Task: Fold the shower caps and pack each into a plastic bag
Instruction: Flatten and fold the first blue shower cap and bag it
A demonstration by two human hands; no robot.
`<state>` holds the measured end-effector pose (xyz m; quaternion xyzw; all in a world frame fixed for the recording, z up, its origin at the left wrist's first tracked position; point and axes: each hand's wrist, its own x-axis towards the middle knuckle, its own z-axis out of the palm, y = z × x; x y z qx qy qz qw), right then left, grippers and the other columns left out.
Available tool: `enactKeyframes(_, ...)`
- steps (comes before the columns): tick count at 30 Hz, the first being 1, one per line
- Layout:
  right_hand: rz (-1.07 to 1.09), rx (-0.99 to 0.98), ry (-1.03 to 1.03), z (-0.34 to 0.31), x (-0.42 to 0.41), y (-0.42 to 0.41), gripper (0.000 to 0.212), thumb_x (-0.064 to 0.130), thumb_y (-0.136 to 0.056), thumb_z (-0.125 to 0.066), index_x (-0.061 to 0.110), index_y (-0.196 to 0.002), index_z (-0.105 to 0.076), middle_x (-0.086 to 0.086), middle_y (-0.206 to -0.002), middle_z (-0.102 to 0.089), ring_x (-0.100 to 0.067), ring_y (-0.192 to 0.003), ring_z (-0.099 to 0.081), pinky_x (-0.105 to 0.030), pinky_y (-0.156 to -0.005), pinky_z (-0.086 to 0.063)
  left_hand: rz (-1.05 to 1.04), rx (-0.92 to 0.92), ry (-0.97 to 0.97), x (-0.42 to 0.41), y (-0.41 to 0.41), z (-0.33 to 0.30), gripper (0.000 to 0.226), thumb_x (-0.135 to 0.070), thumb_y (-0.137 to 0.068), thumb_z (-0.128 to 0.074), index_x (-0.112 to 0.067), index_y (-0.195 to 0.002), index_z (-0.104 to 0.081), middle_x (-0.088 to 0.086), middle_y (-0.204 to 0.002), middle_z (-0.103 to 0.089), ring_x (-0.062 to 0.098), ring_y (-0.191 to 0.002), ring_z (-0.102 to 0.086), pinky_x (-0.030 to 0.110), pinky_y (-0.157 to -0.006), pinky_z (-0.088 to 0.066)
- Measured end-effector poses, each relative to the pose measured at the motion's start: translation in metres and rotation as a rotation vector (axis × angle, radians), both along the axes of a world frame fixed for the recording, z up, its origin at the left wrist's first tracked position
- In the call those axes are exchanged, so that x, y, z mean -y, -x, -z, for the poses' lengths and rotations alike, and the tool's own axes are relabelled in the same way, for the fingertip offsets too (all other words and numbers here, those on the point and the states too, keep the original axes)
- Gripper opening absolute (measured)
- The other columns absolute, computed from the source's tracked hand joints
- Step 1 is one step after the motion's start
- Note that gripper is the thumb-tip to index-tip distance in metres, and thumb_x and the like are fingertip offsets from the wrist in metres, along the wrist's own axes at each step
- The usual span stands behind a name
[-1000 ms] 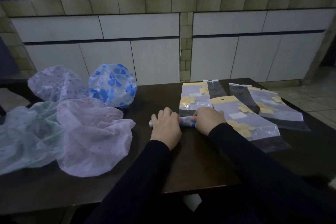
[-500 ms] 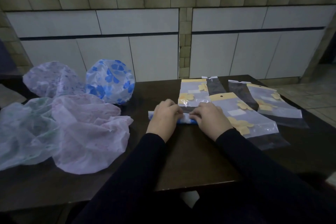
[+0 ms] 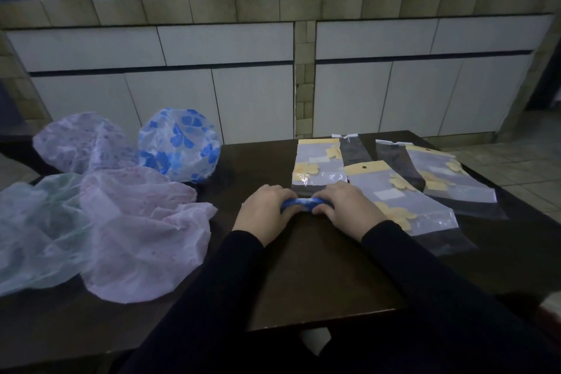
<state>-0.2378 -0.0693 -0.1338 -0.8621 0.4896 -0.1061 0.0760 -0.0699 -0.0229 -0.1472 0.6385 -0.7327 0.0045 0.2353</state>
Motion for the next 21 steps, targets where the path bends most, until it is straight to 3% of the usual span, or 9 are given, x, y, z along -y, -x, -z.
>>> enactKeyframes(7, -0.001, 0.05, -0.023, -0.003, 0.006, 0.002, 0.032, 0.035, -0.092, -0.057, 0.028, -0.124, -0.06, -0.001, -0.116, -0.062, -0.016, -0.105, -0.053, -0.03, -0.094, -0.042, -0.044, 0.066, 0.105, 0.0, 0.001, 0.001, 0.026, -0.046, -0.091, -0.055, -0.034, -0.112, -0.063, -0.017, -0.085, -0.048, 0.002, -0.078, -0.044, 0.013, -0.057, -0.025)
enactKeyframes(12, 0.162, 0.34, 0.006, -0.012, 0.027, 0.008, 0.043, 0.033, -0.092, -0.058, 0.027, -0.134, -0.053, 0.0, -0.135, -0.055, -0.018, -0.122, -0.049, -0.031, -0.101, -0.04, -0.254, -0.024, 0.248, 0.007, 0.004, -0.003, 0.024, -0.04, -0.092, -0.057, -0.027, -0.11, -0.065, -0.015, -0.086, -0.047, 0.001, -0.074, -0.042, 0.01, -0.053, -0.021)
enactKeyframes(15, 0.261, 0.2, 0.05, -0.009, 0.046, -0.012, 0.04, 0.025, -0.093, -0.058, 0.026, -0.133, -0.054, -0.005, -0.133, -0.054, -0.023, -0.117, -0.052, -0.035, -0.099, -0.044, -0.336, -0.048, 0.284, 0.016, 0.004, -0.005, 0.025, -0.037, -0.093, -0.056, -0.024, -0.112, -0.066, -0.011, -0.089, -0.053, 0.003, -0.074, -0.043, 0.015, -0.056, -0.025)
enactKeyframes(18, 0.188, 0.03, 0.139, 0.0, 0.061, -0.034, 0.041, 0.026, -0.094, -0.057, 0.024, -0.135, -0.051, -0.003, -0.135, -0.053, -0.023, -0.121, -0.048, -0.039, -0.102, -0.038, -0.389, -0.082, 0.277, 0.025, -0.001, -0.002, 0.026, -0.036, -0.092, -0.057, -0.024, -0.113, -0.065, -0.008, -0.092, -0.056, 0.003, -0.074, -0.044, 0.017, -0.061, -0.03)
enactKeyframes(21, 0.177, 0.026, 0.107, 0.007, 0.076, -0.044, 0.044, 0.03, -0.092, -0.06, 0.026, -0.135, -0.051, -0.003, -0.135, -0.054, -0.026, -0.121, -0.048, -0.041, -0.105, -0.038, -0.424, -0.107, 0.282, 0.033, -0.007, 0.001, 0.026, -0.036, -0.091, -0.059, -0.024, -0.113, -0.065, -0.01, -0.091, -0.054, 0.003, -0.074, -0.046, 0.016, -0.062, -0.033)
